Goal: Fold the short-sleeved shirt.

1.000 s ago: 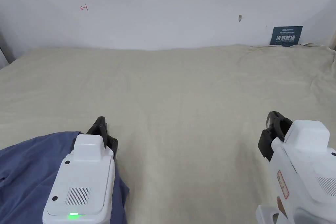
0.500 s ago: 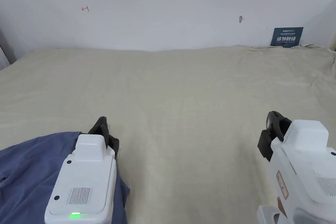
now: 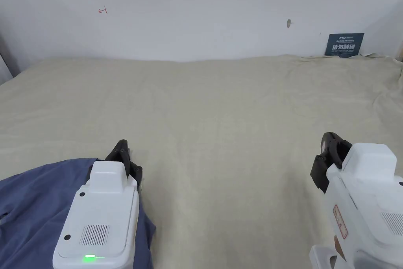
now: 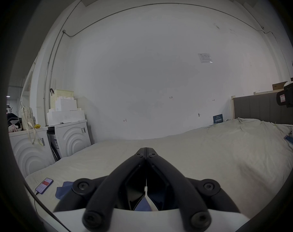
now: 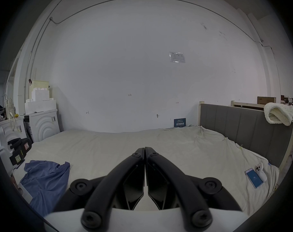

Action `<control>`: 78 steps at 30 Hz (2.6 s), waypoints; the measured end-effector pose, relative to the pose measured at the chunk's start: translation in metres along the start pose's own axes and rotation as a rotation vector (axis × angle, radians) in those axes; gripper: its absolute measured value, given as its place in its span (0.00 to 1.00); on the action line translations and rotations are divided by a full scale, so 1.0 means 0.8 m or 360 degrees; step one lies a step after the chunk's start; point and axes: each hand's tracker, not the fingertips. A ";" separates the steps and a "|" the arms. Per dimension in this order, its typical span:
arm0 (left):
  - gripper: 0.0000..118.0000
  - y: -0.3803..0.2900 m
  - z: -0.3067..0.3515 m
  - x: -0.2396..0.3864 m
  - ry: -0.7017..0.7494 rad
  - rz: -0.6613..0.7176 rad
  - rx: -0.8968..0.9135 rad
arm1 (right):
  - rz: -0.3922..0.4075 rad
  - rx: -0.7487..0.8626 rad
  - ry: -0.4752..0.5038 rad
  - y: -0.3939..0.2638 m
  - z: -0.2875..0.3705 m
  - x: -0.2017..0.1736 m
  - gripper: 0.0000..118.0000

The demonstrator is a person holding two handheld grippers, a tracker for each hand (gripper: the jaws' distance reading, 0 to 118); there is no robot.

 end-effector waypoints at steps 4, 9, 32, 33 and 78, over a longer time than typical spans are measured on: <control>0.00 0.001 0.000 -0.002 0.0001 0.0013 -0.0003 | 0.0009 0.0002 0.0002 0.001 0.000 -0.001 0.00; 0.00 0.003 0.001 -0.009 0.0017 0.0033 -0.0004 | 0.0036 0.0007 0.0020 0.003 -0.003 -0.008 0.00; 0.00 -0.011 0.092 -0.179 0.0513 -0.0006 -0.0058 | 0.0102 0.0009 0.0511 0.001 -0.029 -0.179 0.00; 0.00 -0.011 0.099 -0.187 0.0539 -0.0012 -0.0064 | 0.0103 0.0005 0.0539 0.001 -0.029 -0.189 0.00; 0.83 -0.141 -0.066 -0.277 0.0141 0.0598 -0.1476 | 0.0176 -0.0110 0.0639 -0.020 -0.058 -0.232 0.00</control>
